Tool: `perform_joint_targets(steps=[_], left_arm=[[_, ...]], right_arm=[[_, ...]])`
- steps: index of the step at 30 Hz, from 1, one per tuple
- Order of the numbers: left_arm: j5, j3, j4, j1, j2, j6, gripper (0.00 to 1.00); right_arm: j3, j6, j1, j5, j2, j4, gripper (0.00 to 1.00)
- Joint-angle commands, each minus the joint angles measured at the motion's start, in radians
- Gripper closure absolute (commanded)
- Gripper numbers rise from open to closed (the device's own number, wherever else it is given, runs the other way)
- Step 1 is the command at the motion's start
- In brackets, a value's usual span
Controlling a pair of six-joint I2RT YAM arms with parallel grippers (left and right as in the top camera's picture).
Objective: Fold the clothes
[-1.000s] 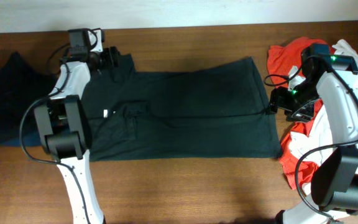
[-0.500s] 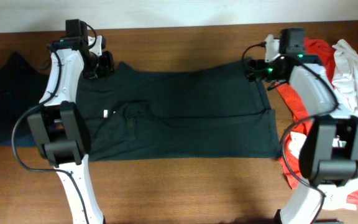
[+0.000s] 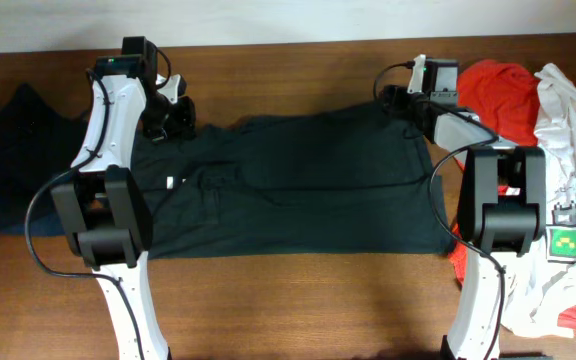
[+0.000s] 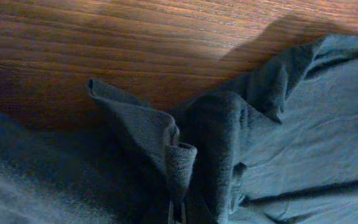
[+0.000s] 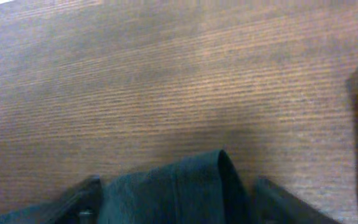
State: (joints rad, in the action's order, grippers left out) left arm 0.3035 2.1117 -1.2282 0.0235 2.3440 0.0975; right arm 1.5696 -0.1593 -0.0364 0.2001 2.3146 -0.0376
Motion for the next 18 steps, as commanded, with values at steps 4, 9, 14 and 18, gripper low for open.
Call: perform_joint_targets(steps=[4,9,14,18], left_arm=[[-0.015,0.011,-0.007,-0.002,-0.022,-0.013,1.0],[-0.075,0.011,-0.025,0.0,-0.023,-0.013,0.99],[-0.089,0.012,-0.061,0.056,-0.119,-0.039,1.0],[-0.087,0.012,-0.18,0.112,-0.253,-0.046,1.0]], right_arm=[[0.005,-0.061,0.02,-0.073,0.039,0.016,0.95],[0.034,-0.091,-0.01,-0.077,-0.006,-0.108,0.96],[0.132,-0.068,-0.05,-0.08,-0.135,-0.398,0.96],[0.177,0.017,-0.051,-0.081,-0.251,-0.686,0.96]])
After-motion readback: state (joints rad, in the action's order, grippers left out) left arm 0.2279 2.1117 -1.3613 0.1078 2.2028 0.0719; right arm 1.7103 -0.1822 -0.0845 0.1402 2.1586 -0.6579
